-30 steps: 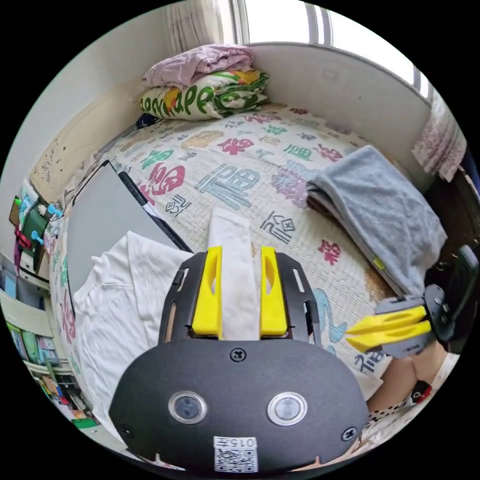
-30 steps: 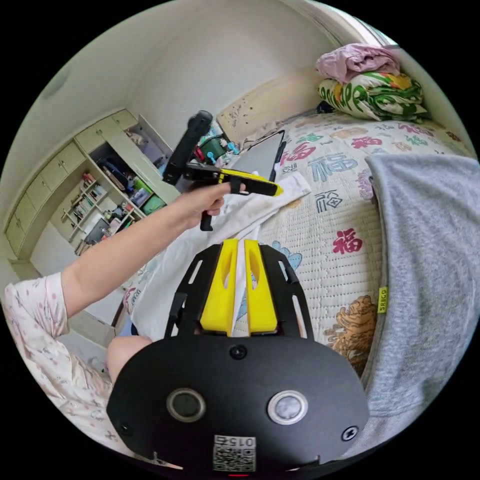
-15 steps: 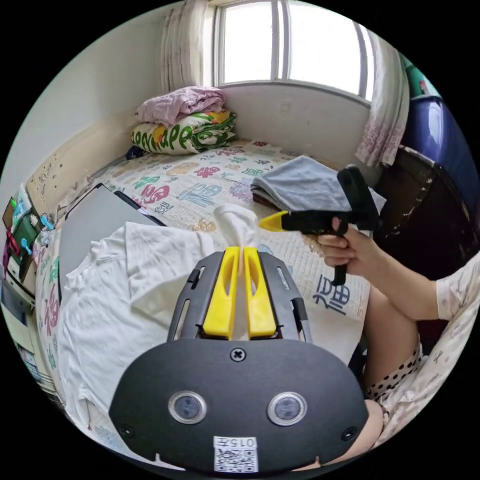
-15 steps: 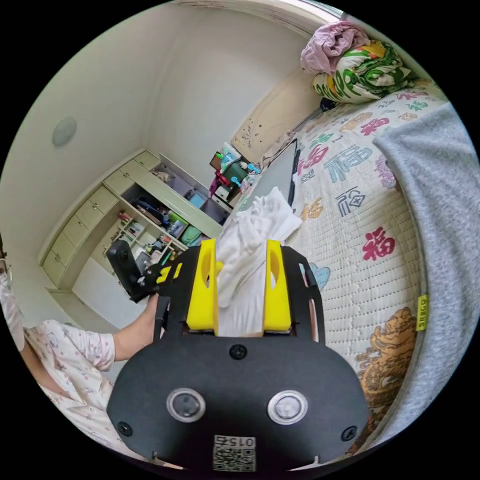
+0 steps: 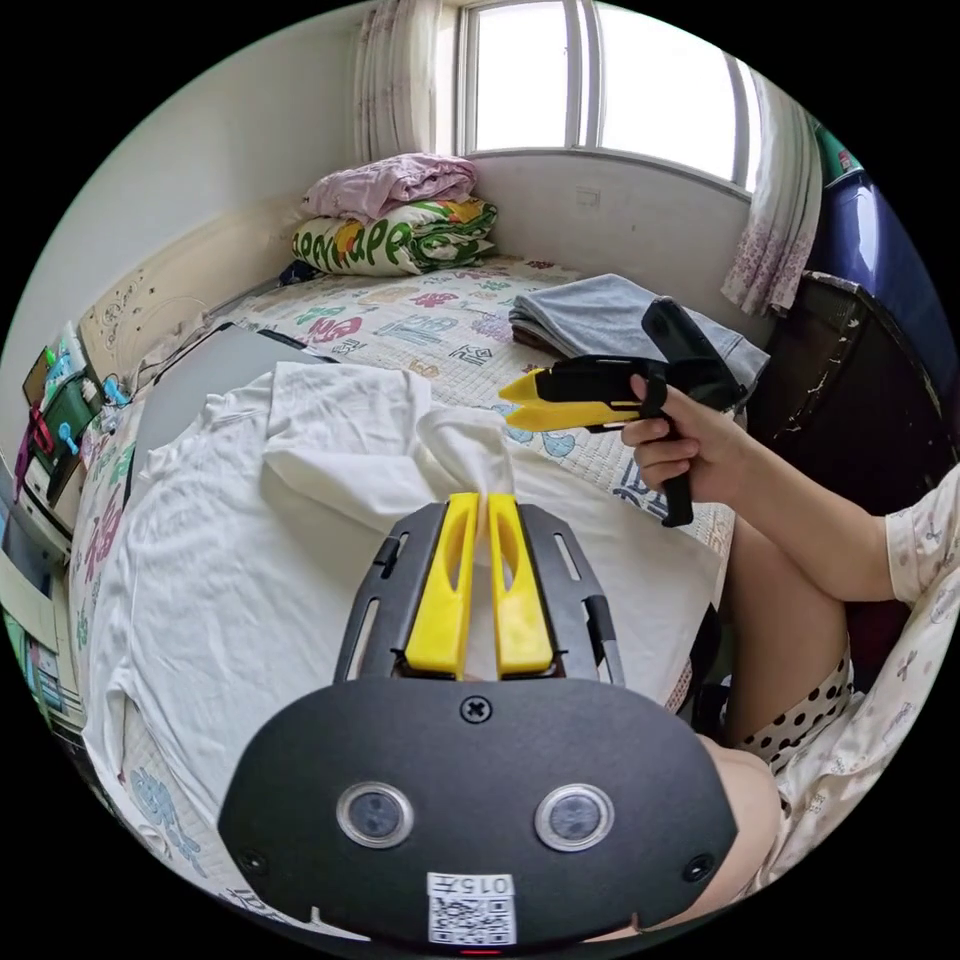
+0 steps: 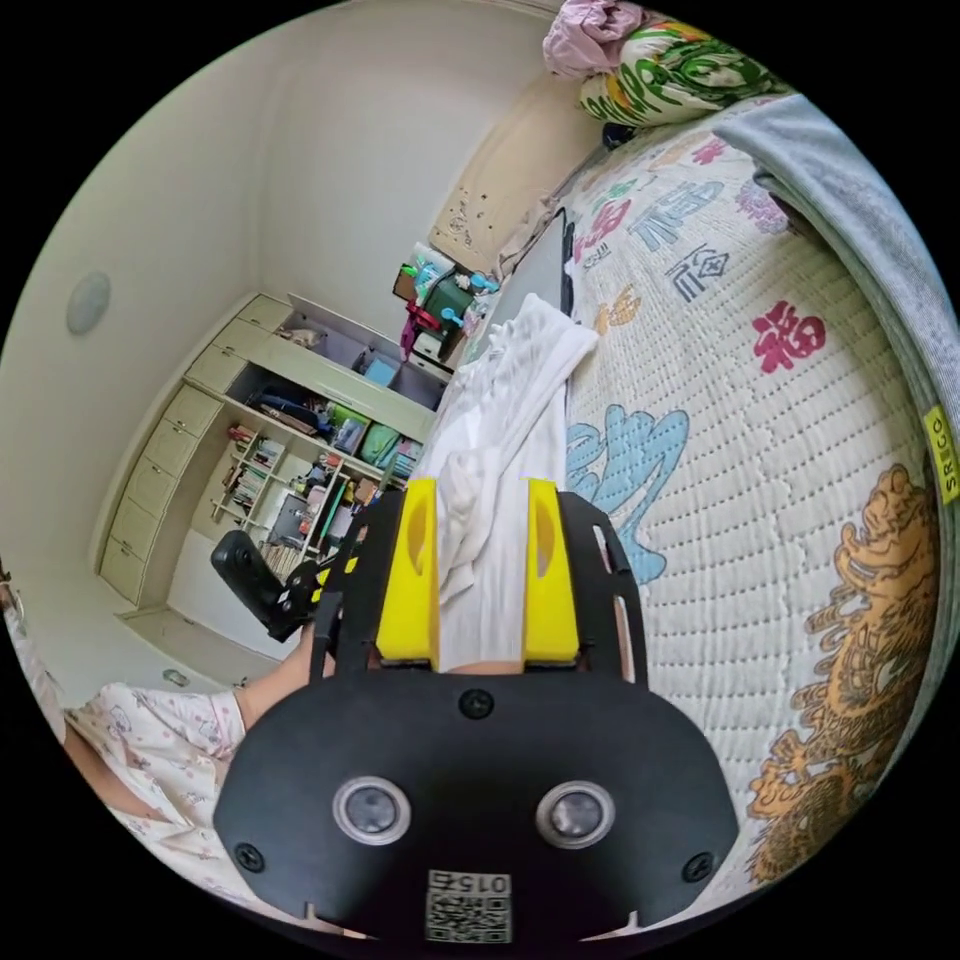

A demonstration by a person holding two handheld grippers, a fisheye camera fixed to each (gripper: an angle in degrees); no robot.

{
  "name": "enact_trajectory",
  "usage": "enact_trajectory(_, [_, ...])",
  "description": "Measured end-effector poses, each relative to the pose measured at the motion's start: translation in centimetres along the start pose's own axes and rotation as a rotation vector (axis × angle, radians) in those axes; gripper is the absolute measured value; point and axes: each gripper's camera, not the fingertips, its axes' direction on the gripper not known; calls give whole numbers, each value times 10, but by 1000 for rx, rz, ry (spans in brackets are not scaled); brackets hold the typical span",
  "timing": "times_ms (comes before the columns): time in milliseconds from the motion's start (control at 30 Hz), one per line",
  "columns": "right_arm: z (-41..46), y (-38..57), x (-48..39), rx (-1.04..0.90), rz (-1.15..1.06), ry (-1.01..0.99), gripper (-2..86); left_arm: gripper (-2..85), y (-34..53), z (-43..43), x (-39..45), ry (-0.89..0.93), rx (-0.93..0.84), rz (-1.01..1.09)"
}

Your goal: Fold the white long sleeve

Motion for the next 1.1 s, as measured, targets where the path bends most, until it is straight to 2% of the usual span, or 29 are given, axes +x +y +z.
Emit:
enact_trajectory(100, [1, 15, -4, -61, -81, -80, 71, 16, 16, 1, -8, 27, -47, -5])
enact_trajectory(267, [-3, 55, -11, -126, -195, -38, 38, 72, 56, -25, -48, 41, -4, -119])
enact_trajectory(400, [-13, 83, -15, -141, -296, -99, 32, 109, 92, -73, -117, 179, 131, -306])
enact_trajectory(500, [-15, 114, -31, -152, -443, -63, 30, 135, 86, -94, -142, 189, 120, -313])
enact_trajectory(633, [-4, 167, -52, -147, -675, 15, 30, 157, 83, -87, -166, 369, 62, -343])
enact_trajectory(700, [2, 189, -57, -173, -758, 12, 29, 141, 100, -82, -176, 389, 11, -348])
enact_trajectory(767, [11, 212, -63, -215, -849, 7, 27, 81, 123, -92, -182, 357, 9, -337])
enact_trajectory(867, [14, 229, -72, -229, -897, -23, 22, 21, 183, -133, -203, 342, 104, -413])
enact_trajectory(933, [13, 232, -82, -204, -904, -64, 18, 8, 251, -188, -213, 300, 239, -489])
enact_trajectory(1033, [24, 226, -104, -164, -863, -117, 10, 2, 326, -243, -210, 221, 336, -541])
enact_trajectory(1100, [47, 220, -119, -232, -849, -171, 3, -1, 400, -284, -204, 127, 392, -614])
